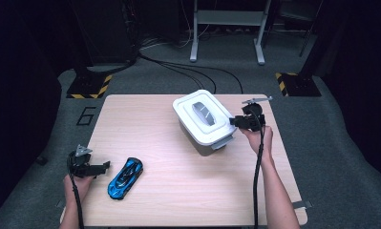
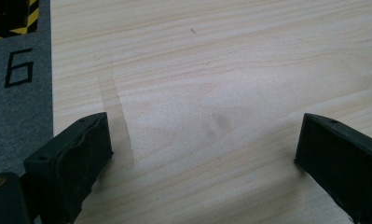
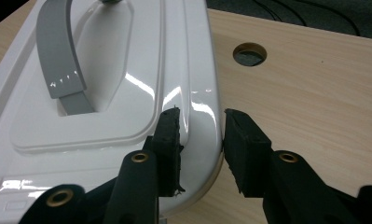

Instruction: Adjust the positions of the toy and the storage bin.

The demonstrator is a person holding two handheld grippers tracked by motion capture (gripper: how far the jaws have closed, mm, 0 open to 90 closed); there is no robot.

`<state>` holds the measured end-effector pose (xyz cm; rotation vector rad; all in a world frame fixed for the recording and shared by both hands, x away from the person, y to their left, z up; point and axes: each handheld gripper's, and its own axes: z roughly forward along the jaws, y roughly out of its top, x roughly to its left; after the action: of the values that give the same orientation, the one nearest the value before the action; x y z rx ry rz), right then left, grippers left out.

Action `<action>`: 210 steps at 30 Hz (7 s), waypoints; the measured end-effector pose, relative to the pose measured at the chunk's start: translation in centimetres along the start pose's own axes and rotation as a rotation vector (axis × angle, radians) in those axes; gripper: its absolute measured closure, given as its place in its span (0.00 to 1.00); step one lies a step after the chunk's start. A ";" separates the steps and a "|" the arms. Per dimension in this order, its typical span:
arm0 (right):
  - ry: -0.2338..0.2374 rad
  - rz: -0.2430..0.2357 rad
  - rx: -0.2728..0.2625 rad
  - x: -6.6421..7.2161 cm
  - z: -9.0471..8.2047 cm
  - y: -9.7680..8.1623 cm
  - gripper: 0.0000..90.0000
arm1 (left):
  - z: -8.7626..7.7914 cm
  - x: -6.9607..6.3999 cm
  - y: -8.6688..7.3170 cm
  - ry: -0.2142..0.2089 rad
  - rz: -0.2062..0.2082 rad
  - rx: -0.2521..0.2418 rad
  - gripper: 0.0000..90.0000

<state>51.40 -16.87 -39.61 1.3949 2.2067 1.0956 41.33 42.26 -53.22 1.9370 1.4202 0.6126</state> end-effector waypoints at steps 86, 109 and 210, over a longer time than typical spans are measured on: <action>0.314 -0.112 -0.038 12.9 2.2 -1.7 0.64 | 0.0 0.0 0.0 -0.002 0.007 0.001 0.04; 0.296 -0.111 -0.131 12.3 1.8 -3.4 0.27 | 0.0 0.0 0.0 -0.002 0.005 0.000 0.04; -0.168 -0.018 0.011 -2.1 3.1 -14.7 0.08 | 1.2 -19.7 23.3 -0.192 0.306 -0.017 0.38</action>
<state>45.01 -20.78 -52.80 1.4138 2.1052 0.9253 51.33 18.57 -36.77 2.1549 1.0065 0.5548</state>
